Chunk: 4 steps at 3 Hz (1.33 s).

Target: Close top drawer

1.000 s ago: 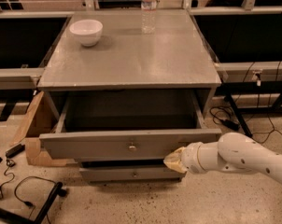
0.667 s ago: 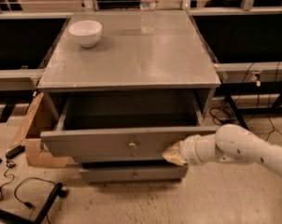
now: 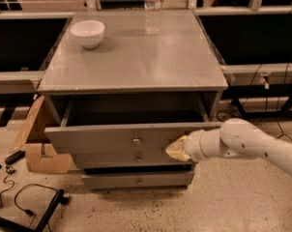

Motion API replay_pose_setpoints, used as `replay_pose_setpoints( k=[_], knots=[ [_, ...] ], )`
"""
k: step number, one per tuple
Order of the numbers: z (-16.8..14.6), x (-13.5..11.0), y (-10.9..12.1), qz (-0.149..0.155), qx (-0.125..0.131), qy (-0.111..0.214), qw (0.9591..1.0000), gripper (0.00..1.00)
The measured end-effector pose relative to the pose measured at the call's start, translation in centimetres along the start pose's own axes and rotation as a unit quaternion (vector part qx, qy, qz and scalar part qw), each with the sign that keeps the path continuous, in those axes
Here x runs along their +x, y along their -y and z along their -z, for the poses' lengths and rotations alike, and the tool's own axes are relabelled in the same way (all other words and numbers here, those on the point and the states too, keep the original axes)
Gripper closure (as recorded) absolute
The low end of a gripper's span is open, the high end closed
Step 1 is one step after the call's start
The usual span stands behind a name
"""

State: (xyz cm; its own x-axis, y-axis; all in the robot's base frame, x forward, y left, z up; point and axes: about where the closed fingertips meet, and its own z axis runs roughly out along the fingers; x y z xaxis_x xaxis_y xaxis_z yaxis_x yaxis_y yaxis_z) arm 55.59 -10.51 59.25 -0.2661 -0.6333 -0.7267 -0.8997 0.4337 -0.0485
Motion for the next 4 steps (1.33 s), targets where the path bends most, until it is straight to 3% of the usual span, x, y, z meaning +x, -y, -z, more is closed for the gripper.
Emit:
replay_pose_setpoints(
  k=[1,2,4],
  knots=[
    [-0.58,-1.7,2.42,0.011,-0.002,0.01,0.9999,1.0],
    [-0.58,-1.7,2.42,0.011,-0.002,0.01,0.9999,1.0],
    [-0.59,-1.7,2.41,0.011,-0.002,0.01,0.9999,0.5]
  ],
)
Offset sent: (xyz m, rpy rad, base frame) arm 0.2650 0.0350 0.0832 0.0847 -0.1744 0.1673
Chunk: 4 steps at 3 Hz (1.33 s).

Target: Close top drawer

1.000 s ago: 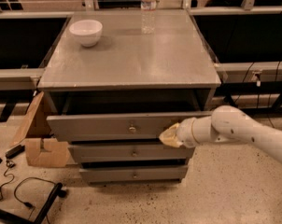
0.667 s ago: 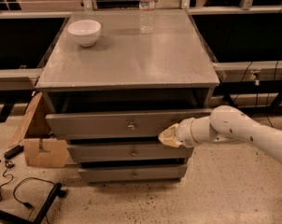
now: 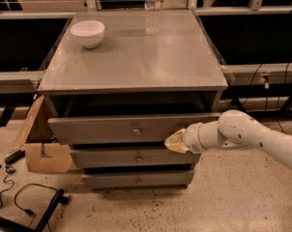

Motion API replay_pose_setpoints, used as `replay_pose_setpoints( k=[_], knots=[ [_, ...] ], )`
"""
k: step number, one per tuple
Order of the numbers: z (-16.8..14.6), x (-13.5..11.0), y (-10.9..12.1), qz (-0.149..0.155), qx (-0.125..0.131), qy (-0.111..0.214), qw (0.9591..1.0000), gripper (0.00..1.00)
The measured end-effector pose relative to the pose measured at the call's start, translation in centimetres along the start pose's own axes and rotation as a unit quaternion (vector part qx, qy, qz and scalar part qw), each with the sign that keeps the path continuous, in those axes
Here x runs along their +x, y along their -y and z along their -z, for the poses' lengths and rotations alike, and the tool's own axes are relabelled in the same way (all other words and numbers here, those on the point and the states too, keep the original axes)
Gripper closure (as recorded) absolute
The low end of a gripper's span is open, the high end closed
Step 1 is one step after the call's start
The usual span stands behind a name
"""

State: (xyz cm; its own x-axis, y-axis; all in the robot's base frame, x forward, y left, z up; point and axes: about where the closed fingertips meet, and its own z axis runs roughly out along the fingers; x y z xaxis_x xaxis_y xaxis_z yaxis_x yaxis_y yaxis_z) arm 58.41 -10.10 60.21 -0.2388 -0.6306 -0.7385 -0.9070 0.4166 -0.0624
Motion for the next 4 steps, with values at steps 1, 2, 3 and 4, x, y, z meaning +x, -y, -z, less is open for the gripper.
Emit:
replay_pose_setpoints(
  k=[1,2,3,4],
  knots=[
    [0.0,0.0,0.0,0.0,0.0,0.0,1.0,0.27],
    [0.0,0.0,0.0,0.0,0.0,0.0,1.0,0.04],
    [-0.01,0.0,-0.01,0.0,0.0,0.0,1.0,0.0],
    [-0.03,-0.01,-0.03,0.0,0.0,0.0,1.0,0.02]
  ],
)
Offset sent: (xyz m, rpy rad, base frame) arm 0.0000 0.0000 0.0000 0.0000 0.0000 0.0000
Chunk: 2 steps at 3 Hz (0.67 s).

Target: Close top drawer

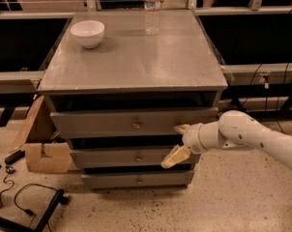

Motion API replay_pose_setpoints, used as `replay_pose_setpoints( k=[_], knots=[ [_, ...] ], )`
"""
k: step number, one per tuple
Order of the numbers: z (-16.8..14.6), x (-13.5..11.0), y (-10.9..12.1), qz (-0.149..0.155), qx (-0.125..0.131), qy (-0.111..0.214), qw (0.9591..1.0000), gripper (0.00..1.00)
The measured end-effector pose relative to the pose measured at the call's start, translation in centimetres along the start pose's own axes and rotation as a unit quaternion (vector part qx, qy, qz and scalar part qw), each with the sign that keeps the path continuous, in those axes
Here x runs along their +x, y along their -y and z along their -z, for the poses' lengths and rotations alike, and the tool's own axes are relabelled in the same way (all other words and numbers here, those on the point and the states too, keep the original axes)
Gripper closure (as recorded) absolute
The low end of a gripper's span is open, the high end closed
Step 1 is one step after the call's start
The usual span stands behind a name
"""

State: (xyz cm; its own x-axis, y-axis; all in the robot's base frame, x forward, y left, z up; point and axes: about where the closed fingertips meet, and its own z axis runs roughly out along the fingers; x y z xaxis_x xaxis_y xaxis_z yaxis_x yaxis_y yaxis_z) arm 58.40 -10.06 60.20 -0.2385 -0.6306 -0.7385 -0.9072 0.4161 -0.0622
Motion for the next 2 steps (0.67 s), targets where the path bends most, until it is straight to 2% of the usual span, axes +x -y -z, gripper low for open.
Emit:
replay_pose_setpoints(
  k=[1,2],
  knots=[
    [0.0,0.0,0.0,0.0,0.0,0.0,1.0,0.25],
    [2.0,0.0,-2.6,0.004,0.001,-0.028,0.9996,0.48]
  ],
)
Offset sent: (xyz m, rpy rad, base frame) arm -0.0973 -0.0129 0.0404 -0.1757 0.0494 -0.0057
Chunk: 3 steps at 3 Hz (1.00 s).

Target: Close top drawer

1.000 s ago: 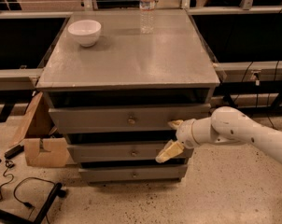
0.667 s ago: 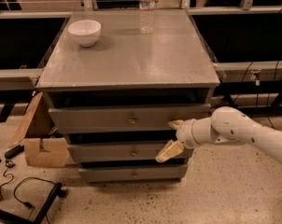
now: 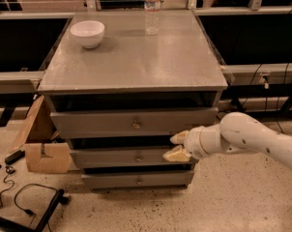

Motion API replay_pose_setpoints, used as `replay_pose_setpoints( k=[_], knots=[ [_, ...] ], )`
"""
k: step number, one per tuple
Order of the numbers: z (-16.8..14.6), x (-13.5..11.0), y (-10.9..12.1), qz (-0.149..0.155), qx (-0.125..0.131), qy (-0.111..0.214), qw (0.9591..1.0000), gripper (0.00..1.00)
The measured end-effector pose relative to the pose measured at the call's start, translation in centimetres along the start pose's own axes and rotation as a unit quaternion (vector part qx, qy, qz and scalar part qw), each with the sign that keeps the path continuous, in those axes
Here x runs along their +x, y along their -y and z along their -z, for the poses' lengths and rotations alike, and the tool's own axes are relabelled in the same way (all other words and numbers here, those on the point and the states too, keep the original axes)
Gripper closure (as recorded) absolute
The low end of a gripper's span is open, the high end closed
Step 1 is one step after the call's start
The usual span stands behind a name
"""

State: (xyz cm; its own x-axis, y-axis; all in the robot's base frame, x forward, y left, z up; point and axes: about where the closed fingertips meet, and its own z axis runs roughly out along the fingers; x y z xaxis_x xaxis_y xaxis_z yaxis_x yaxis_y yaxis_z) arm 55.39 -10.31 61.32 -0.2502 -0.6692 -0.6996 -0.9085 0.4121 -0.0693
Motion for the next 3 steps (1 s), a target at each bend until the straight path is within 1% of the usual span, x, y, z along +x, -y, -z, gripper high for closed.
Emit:
replay_pose_setpoints(
  k=[1,2,3],
  knots=[
    [3.6,0.6,-5.3,0.01,-0.026,-0.082,0.9962,0.72],
    [11.2,-1.2,-10.3,0.015,-0.043,-0.187,0.9813,1.0],
    [19.7,-5.6,-9.9,0.011,0.02,-0.244,0.9695,1.0]
  ],
)
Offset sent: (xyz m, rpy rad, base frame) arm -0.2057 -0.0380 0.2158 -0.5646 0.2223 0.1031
